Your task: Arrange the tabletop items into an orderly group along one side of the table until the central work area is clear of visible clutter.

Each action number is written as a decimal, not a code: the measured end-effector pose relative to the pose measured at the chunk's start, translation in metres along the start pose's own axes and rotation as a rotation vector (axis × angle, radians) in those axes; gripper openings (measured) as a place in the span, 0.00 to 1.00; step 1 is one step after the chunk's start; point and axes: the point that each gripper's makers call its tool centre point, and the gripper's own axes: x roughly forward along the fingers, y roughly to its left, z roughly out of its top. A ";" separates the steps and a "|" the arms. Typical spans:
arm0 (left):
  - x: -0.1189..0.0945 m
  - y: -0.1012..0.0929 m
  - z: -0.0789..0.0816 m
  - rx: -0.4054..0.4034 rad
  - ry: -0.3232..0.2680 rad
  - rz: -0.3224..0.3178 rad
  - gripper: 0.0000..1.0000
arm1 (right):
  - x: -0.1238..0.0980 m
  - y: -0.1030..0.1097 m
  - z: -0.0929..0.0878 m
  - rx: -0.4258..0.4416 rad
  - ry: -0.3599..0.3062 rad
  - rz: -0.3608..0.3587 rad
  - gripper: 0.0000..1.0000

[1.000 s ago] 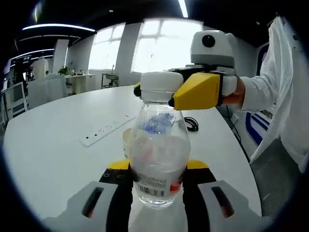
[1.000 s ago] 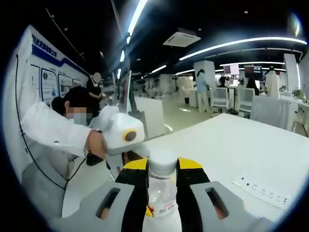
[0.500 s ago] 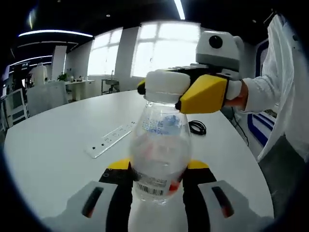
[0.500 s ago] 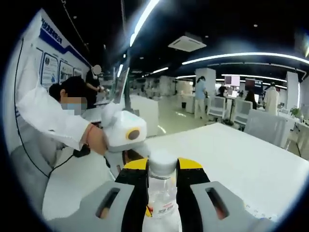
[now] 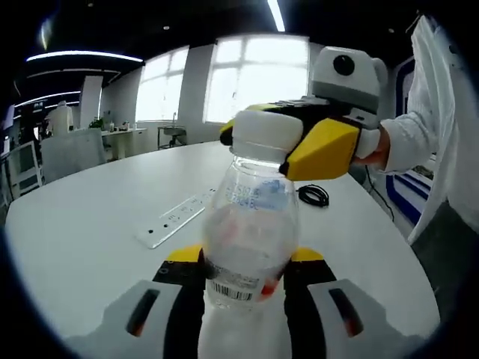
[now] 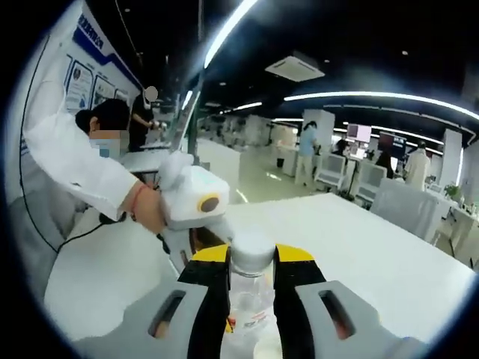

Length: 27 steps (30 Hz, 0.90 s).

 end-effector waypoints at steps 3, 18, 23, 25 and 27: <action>0.002 0.002 -0.002 0.004 0.001 -0.002 0.40 | 0.000 -0.002 -0.005 -0.007 0.004 -0.003 0.19; 0.008 0.001 -0.014 -0.004 0.029 -0.024 0.42 | -0.002 -0.002 -0.021 -0.032 0.055 -0.017 0.19; 0.008 0.001 -0.013 -0.018 0.023 -0.025 0.42 | -0.004 -0.004 -0.022 -0.011 0.059 -0.033 0.20; 0.008 0.001 -0.013 -0.025 0.020 -0.025 0.42 | -0.004 -0.004 -0.022 -0.013 0.061 -0.032 0.20; 0.008 0.000 -0.013 -0.021 0.021 -0.026 0.43 | -0.004 -0.003 -0.022 -0.012 0.065 -0.030 0.20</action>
